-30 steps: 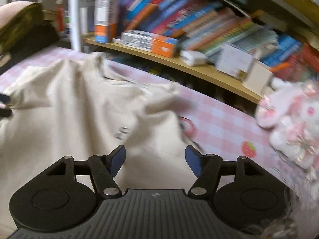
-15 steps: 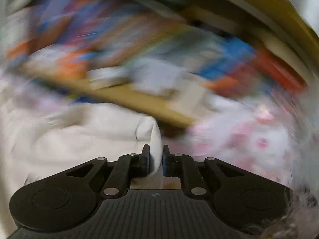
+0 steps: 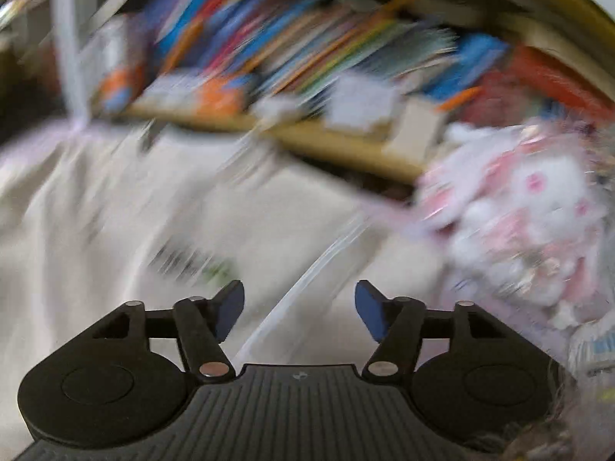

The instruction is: Fold clothes

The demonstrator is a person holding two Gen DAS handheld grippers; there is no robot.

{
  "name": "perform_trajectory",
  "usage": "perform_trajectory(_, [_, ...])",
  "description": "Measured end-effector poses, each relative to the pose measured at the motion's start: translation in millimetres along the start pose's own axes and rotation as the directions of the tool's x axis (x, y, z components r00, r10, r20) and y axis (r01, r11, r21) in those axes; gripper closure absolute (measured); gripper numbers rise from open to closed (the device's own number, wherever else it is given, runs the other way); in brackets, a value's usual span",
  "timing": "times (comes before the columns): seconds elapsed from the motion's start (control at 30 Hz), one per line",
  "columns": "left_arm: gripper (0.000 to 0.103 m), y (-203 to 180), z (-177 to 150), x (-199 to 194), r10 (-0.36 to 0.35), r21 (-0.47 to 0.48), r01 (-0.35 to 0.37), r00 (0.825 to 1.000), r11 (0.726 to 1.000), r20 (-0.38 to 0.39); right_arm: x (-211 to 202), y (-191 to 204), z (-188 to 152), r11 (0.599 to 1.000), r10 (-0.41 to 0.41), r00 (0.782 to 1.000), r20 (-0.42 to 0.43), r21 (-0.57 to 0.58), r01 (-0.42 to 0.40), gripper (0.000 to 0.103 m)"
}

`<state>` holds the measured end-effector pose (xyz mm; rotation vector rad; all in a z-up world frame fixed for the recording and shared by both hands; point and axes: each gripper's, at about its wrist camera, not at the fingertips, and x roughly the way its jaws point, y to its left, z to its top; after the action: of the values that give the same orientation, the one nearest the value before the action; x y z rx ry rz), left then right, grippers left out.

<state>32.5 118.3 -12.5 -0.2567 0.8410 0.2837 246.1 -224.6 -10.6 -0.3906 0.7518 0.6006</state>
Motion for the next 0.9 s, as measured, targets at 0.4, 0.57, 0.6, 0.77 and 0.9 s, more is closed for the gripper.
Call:
perform_trajectory(0.4, [0.046, -5.9, -4.7, -4.3, -0.001, 0.006, 0.001, 1.0, 1.0, 0.0, -24.2, -65.7, -33.2, 0.91, -0.164, 0.986, 0.035, 0.391, 0.137, 0.089])
perform_trajectory(0.57, [0.046, 8.5, -4.0, -10.0, 0.025, -0.027, -0.025, 0.999, 0.999, 0.02, -54.2, -147.5, -64.5, 0.618, -0.377, 0.92, -0.107, 0.711, 0.336, 0.088])
perform_trajectory(0.6, [0.046, 11.3, -3.4, -10.3, 0.028, -0.039, -0.028, 0.999, 0.999, 0.025, -57.4, -151.5, -68.3, 0.618, -0.372, 0.921, -0.119, 0.709, 0.341, 0.086])
perform_trajectory(0.77, [0.046, 26.0, 1.5, -6.4, 0.036, -0.123, -0.032, 0.999, 0.992, 0.032, -73.0, -117.9, -70.6, 0.729, -0.313, 0.947, -0.063, 0.624, 0.283, 0.067])
perform_trajectory(0.9, [0.046, 32.6, 3.7, -5.0, 0.022, -0.166, -0.014, 0.999, 0.986, 0.044, -73.1, -62.9, -64.9, 0.829, -0.195, 0.98, -0.032, 0.529, 0.182, 0.062])
